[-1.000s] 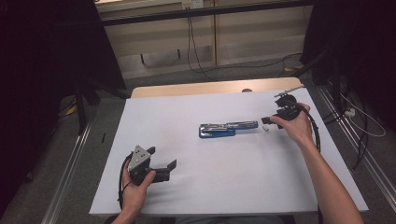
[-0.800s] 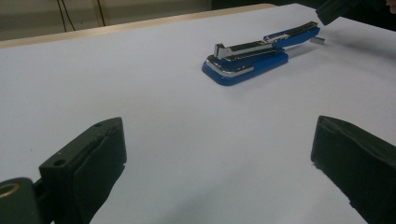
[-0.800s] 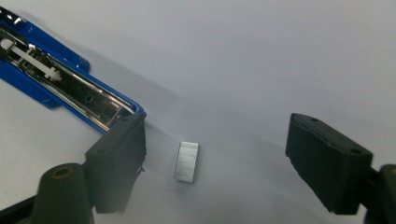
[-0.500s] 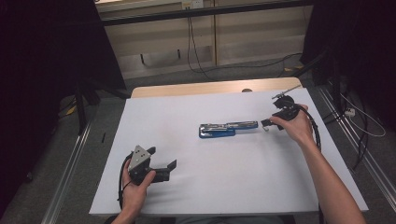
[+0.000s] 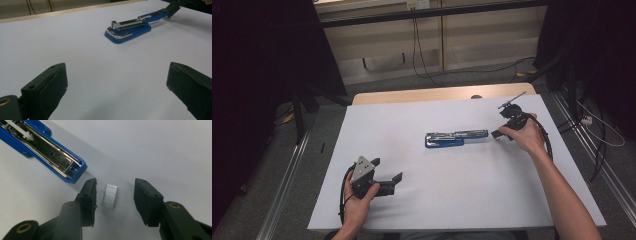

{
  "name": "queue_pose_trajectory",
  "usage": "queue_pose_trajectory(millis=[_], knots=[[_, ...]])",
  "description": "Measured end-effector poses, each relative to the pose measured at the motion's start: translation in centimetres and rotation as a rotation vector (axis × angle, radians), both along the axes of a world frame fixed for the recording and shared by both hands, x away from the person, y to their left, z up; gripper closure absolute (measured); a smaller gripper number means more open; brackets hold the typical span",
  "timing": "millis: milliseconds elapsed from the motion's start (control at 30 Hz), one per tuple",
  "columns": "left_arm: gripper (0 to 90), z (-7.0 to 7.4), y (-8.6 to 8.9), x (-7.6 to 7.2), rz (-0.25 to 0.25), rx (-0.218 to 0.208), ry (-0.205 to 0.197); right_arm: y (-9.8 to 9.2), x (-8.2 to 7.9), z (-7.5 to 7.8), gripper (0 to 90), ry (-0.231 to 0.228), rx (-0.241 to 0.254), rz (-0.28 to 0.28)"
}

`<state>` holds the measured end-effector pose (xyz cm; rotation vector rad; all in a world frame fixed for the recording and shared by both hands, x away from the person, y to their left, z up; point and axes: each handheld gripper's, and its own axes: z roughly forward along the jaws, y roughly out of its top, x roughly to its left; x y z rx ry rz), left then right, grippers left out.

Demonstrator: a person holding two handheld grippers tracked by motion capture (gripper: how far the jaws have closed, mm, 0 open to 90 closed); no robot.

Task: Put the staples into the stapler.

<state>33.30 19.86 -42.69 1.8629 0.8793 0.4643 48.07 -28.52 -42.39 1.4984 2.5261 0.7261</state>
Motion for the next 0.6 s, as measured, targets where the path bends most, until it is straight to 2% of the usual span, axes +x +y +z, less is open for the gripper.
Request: queue_pose_trajectory(millis=[133,600], knots=[[3.5,0.0,0.07,0.0,0.002,0.001,0.002,-0.03,0.0,-0.26,60.3,0.016,-0.017,0.006],[3.5,-0.01,0.07,-0.01,0.003,0.0,0.002,0.32,0.03,-0.6,72.7,0.028,-0.023,0.022]])
